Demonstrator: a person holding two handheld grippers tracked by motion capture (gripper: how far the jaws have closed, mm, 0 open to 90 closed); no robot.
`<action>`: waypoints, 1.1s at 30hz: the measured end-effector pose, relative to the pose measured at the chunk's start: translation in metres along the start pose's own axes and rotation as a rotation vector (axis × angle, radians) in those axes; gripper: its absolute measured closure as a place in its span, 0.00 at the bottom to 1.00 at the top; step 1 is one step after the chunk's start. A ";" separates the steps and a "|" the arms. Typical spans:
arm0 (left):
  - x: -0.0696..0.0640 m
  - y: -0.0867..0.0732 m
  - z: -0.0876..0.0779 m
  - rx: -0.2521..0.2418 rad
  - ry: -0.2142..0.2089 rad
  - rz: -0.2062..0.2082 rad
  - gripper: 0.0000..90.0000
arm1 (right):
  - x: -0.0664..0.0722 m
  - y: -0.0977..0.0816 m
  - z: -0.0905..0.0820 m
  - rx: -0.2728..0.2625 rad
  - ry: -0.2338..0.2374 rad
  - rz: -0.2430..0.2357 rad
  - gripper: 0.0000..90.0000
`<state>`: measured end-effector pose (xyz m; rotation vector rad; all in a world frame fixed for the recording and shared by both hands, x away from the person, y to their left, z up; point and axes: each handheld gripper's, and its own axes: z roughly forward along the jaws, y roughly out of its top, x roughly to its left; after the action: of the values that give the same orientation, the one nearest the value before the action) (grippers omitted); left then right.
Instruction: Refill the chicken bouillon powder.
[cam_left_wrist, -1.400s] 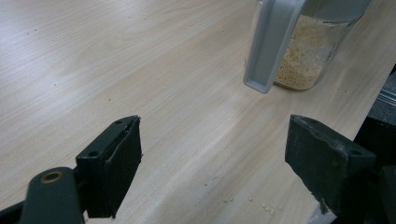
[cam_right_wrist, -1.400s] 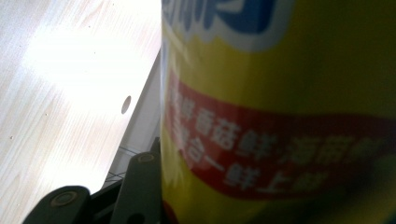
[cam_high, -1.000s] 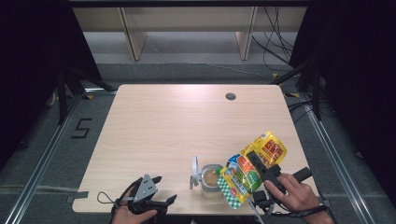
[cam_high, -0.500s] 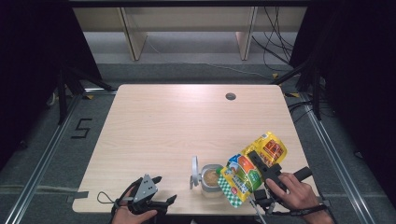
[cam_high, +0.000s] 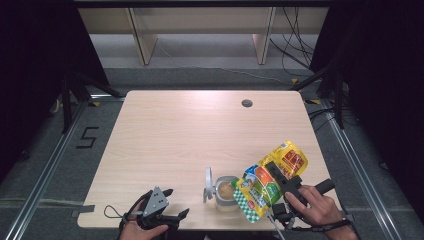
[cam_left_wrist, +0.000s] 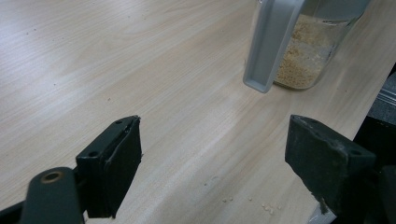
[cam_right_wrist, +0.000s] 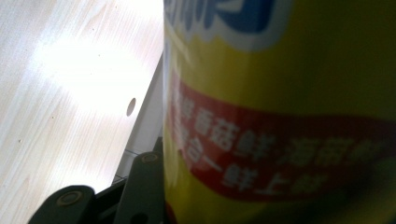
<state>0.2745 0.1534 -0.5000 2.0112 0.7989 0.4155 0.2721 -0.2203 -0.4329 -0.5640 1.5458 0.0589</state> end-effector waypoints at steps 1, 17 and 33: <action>0.000 0.000 -0.001 0.005 0.002 0.006 0.20 | 0.001 0.000 0.000 0.006 0.001 0.013 0.71; 0.002 0.001 -0.001 0.008 0.003 0.031 0.20 | 0.001 -0.001 0.000 -0.009 -0.010 0.021 0.71; 0.000 0.000 0.000 -0.002 0.002 -0.005 0.20 | -0.001 0.000 -0.001 -0.006 -0.003 0.000 0.71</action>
<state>0.2745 0.1534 -0.5001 2.0064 0.8047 0.4154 0.2712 -0.2203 -0.4316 -0.5681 1.5437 0.0643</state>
